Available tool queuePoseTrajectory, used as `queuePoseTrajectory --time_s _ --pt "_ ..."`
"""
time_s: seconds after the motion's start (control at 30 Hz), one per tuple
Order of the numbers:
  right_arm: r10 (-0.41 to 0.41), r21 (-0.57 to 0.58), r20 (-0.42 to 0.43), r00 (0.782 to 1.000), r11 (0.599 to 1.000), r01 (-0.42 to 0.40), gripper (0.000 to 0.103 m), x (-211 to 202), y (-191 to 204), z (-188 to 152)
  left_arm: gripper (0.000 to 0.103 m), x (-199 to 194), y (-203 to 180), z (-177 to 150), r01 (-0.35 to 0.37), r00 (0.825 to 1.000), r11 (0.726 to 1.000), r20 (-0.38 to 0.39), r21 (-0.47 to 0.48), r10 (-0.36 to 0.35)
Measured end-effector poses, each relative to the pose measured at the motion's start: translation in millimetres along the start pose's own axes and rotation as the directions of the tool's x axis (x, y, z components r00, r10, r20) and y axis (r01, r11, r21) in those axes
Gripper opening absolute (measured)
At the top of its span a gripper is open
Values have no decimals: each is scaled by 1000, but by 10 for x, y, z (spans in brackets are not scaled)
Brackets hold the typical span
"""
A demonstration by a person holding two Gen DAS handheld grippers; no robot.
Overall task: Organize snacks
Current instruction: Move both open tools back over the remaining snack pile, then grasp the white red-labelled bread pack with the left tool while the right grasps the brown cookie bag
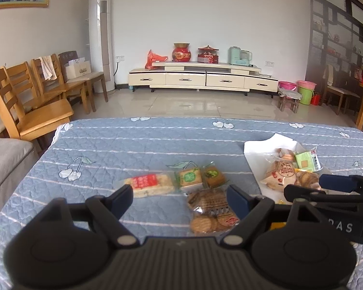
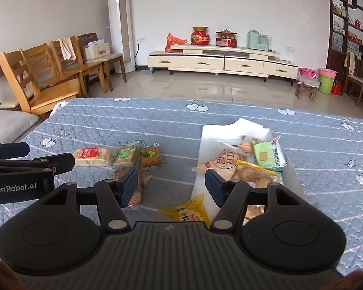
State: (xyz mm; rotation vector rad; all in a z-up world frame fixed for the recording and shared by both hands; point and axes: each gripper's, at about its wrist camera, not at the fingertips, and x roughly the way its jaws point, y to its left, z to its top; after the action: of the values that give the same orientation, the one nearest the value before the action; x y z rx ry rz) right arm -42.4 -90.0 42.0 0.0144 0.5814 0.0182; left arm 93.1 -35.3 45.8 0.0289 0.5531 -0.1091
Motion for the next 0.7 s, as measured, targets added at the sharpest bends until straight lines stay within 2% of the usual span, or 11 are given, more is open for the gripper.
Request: queuePoseTrajectory --time_s 0.4,0.7 --pt "41 -7 -41 998 999 -41 78 198 148 -92 87 62 224 -118 -22 999 999 -30 -29 21" --pt "49 11 -81 996 999 -48 80 334 108 -225 89 252 375 -291 -43 995 998 -91 -44 38"
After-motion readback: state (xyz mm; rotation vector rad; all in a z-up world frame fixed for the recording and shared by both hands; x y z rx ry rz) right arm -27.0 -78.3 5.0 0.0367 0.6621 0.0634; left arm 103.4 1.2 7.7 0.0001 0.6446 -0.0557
